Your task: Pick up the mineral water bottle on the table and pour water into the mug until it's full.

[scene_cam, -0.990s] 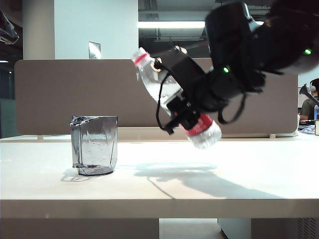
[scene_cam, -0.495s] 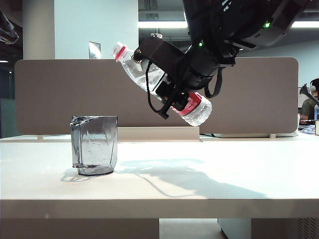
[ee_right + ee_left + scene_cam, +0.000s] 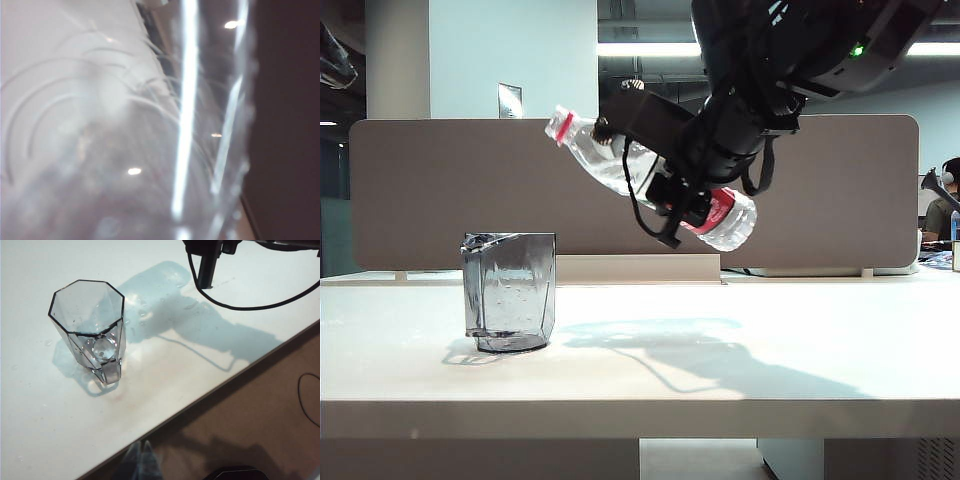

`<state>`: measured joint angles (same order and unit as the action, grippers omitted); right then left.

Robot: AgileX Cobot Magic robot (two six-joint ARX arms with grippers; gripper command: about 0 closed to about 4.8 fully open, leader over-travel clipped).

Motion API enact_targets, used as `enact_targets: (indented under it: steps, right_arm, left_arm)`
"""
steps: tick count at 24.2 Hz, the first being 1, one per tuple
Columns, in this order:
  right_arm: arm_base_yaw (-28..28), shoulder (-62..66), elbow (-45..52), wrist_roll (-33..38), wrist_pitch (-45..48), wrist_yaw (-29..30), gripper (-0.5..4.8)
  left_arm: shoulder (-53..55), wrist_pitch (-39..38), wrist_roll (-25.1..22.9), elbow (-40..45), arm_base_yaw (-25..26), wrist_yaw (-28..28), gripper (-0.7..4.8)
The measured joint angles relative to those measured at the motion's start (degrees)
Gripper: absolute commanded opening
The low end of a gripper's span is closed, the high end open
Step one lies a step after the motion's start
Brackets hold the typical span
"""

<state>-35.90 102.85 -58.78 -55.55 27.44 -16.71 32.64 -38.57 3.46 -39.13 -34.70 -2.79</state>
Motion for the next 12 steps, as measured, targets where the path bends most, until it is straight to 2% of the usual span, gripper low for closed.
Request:
enact_targets:
  steps: [4, 12]
  right_arm:
    - [0.3, 0.0, 0.0, -5.2, -0.5, 0.1, 1.57]
    - [0.4, 0.0, 0.0, -10.3, -0.5, 0.1, 1.57]
  left_arm:
    - [0.0, 0.0, 0.0, 0.0, 0.0, 0.0, -0.05]
    - [0.0, 0.0, 0.0, 0.0, 0.0, 0.0, -0.05]
